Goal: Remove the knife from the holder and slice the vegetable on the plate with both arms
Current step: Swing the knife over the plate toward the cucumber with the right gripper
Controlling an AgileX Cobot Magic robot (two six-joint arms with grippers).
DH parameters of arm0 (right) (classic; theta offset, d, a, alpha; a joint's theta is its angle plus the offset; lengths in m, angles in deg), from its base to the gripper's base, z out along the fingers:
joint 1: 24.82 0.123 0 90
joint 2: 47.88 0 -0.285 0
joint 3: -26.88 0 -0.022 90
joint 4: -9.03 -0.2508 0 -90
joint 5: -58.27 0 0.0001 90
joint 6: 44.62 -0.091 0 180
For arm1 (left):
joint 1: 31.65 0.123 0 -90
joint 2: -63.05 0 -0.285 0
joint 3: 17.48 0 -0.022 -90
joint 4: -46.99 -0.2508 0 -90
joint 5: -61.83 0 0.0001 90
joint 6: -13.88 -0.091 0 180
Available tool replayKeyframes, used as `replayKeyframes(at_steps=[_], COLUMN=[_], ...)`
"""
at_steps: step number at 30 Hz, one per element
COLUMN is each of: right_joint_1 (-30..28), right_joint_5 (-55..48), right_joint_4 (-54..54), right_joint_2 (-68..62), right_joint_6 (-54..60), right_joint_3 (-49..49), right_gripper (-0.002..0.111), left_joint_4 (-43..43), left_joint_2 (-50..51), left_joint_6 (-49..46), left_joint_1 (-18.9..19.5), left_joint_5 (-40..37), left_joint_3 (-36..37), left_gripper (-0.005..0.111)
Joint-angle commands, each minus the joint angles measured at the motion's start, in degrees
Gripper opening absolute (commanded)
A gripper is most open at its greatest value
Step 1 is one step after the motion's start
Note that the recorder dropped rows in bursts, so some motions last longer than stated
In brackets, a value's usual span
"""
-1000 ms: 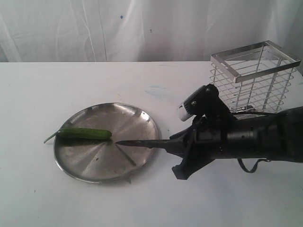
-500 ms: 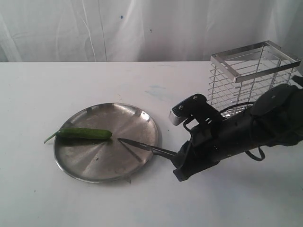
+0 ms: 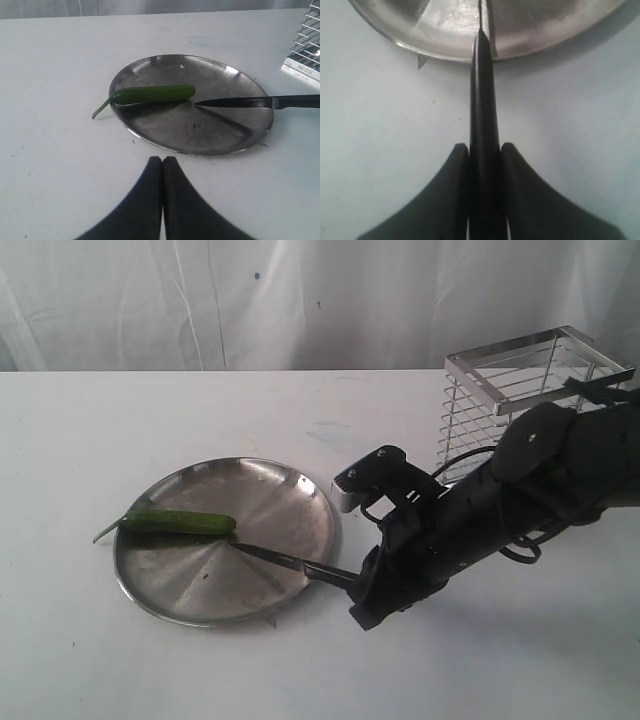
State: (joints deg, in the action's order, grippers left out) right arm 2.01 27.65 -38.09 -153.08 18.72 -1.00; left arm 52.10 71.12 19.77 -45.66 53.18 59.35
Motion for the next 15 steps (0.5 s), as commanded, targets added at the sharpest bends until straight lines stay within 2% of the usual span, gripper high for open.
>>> replayKeyframes(at_steps=[1, 15], right_joint_1=[0.08, 0.08], right_joint_5=[-0.71, -0.15], right_joint_4=[0.61, -0.98], right_joint_2=[0.03, 6.11], right_joint_6=[-0.71, -3.76], right_joint_3=[0.72, 0.60], right_gripper=[0.000, 0.000], left_joint_4=[0.34, 0.34], left_joint_2=[-0.28, -0.28], left_joint_6=[0.12, 0.12], left_joint_1=[0.07, 0.07], left_joint_5=[0.03, 0.05], left_joint_3=[0.38, 0.38], left_gripper=[0.005, 0.005])
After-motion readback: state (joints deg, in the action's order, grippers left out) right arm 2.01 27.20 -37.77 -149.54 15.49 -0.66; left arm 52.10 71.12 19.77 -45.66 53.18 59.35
